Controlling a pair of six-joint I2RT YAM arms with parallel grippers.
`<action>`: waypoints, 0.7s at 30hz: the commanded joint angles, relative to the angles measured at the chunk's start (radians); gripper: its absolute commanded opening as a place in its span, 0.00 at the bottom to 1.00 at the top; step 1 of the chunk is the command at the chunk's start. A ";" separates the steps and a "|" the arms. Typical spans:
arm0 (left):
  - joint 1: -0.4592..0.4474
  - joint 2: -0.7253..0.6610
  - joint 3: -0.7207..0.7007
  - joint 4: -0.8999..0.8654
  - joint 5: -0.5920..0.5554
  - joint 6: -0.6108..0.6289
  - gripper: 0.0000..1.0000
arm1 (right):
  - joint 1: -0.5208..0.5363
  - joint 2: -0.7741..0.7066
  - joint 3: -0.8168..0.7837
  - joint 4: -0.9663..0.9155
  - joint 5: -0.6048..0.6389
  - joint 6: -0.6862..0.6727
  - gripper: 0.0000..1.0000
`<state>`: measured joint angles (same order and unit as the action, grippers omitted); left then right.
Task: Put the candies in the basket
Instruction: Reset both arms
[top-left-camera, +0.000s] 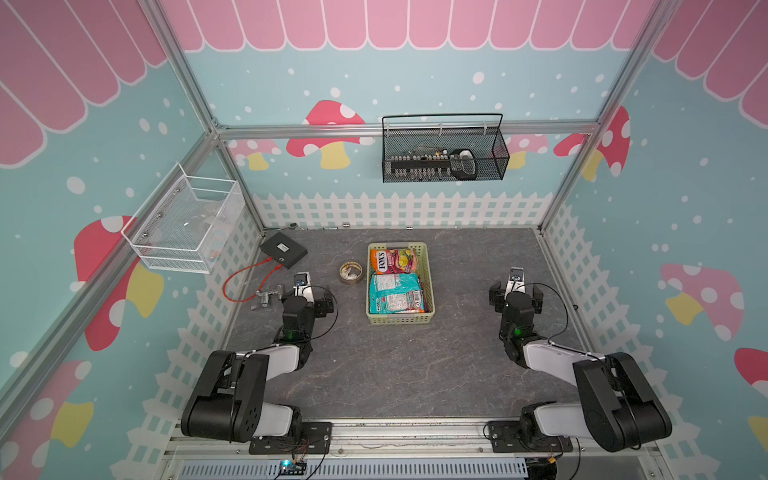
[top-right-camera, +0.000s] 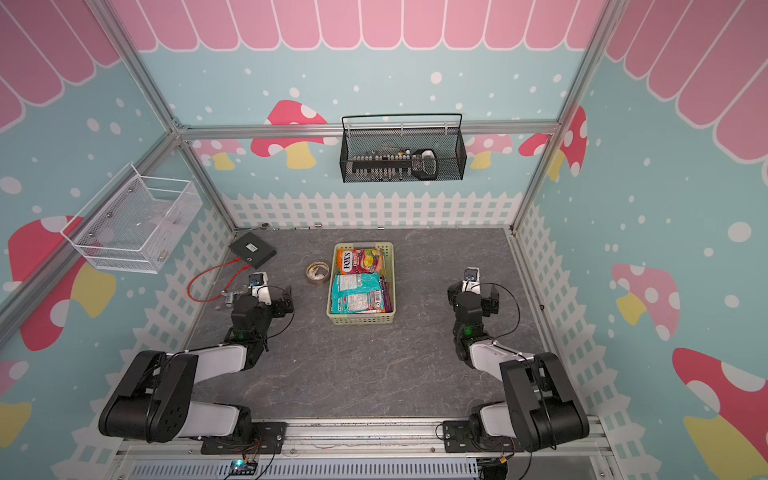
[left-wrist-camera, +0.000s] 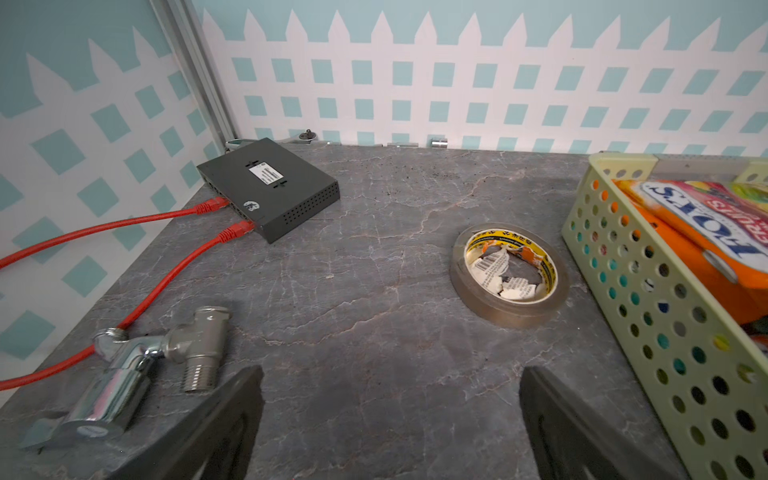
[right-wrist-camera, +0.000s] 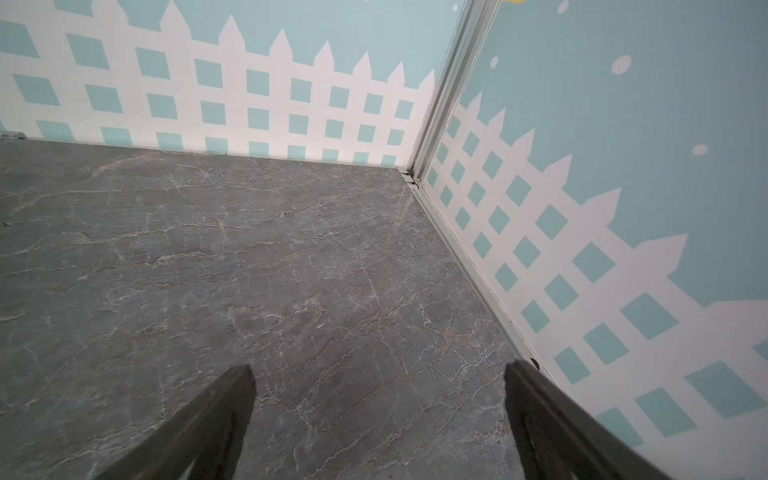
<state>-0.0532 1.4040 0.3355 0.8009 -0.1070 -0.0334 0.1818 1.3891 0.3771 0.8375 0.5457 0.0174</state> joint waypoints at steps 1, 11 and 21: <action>0.047 0.003 0.002 0.118 0.073 -0.002 0.99 | -0.044 0.065 0.029 0.112 -0.144 -0.048 0.99; 0.056 -0.036 -0.110 0.326 0.185 -0.078 0.99 | -0.153 0.154 -0.218 0.603 -0.385 -0.013 0.99; 0.004 0.116 -0.103 0.454 0.109 -0.032 0.99 | -0.162 0.132 -0.193 0.519 -0.325 0.032 0.99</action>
<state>-0.0399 1.5158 0.2169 1.2243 0.0284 -0.0711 0.0257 1.5204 0.1707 1.3342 0.2134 0.0269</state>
